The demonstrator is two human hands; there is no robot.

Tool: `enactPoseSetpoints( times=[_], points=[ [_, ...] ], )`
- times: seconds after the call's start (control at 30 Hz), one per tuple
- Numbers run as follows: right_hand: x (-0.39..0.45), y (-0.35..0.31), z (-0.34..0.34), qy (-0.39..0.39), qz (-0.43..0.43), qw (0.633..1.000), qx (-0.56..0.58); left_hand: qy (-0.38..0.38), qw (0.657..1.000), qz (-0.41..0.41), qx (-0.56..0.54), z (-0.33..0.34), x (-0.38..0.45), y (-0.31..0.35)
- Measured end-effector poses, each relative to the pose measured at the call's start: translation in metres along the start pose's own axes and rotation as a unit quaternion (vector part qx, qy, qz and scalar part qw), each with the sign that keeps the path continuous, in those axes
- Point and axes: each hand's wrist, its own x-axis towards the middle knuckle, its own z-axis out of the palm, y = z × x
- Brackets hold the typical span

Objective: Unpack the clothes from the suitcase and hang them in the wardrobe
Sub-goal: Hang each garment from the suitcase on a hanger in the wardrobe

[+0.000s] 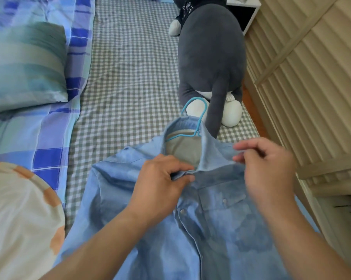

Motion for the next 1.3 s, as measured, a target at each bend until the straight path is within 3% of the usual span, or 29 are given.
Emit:
enactPoseSetpoints(
  times=[0.07, 0.17, 0.23, 0.37, 0.43, 0.53, 0.63, 0.7, 0.77, 0.93, 1.03, 1.17, 1.3],
  points=[
    [0.037, -0.005, 0.014, -0.036, -0.039, 0.999, -0.013, -0.011, 0.998, 0.042, 0.042, 0.001, -0.004, -0.003],
    [0.075, -0.011, 0.049, -0.271, -0.032, 0.96, -0.06, -0.046, 0.987, 0.097, 0.12, -0.004, -0.01, -0.004],
    [0.078, -0.012, 0.066, -0.319, -0.09, 0.93, -0.163, -0.081, 0.976, 0.137, 0.148, -0.009, -0.017, -0.004],
    [0.053, -0.016, 0.047, -0.219, -0.21, 0.914, -0.27, -0.117, 0.965, 0.158, 0.172, -0.024, -0.042, 0.01],
    [0.032, -0.026, 0.021, -0.232, -0.236, 0.904, -0.269, -0.104, 0.966, 0.154, 0.179, -0.042, -0.05, 0.03],
    [-0.002, -0.069, -0.035, -0.221, -0.247, 0.919, -0.214, -0.096, 0.966, 0.191, 0.148, -0.073, -0.064, 0.099],
    [-0.017, -0.118, -0.105, -0.131, -0.223, 0.96, -0.106, -0.046, 0.962, 0.247, 0.109, -0.104, -0.082, 0.165],
    [-0.024, -0.143, -0.16, -0.072, -0.173, 0.981, -0.051, 0.029, 0.962, 0.233, 0.14, -0.123, -0.084, 0.193],
    [-0.036, -0.167, -0.219, -0.037, -0.124, 0.99, -0.048, 0.052, 0.959, 0.204, 0.188, -0.131, -0.086, 0.227],
    [-0.086, -0.234, -0.338, -0.006, -0.148, 0.978, -0.144, 0.055, 0.908, 0.281, 0.305, -0.112, -0.096, 0.357],
    [-0.118, -0.266, -0.4, 0.033, -0.174, 0.971, -0.164, 0.091, 0.894, 0.335, 0.283, -0.103, -0.122, 0.43],
    [-0.166, -0.291, -0.487, 0.119, -0.163, 0.969, -0.14, 0.108, 0.878, 0.392, 0.253, -0.092, -0.174, 0.478],
    [-0.221, -0.296, -0.551, 0.134, -0.191, 0.969, -0.083, 0.132, 0.853, 0.452, 0.226, -0.076, -0.201, 0.545]
  ],
)
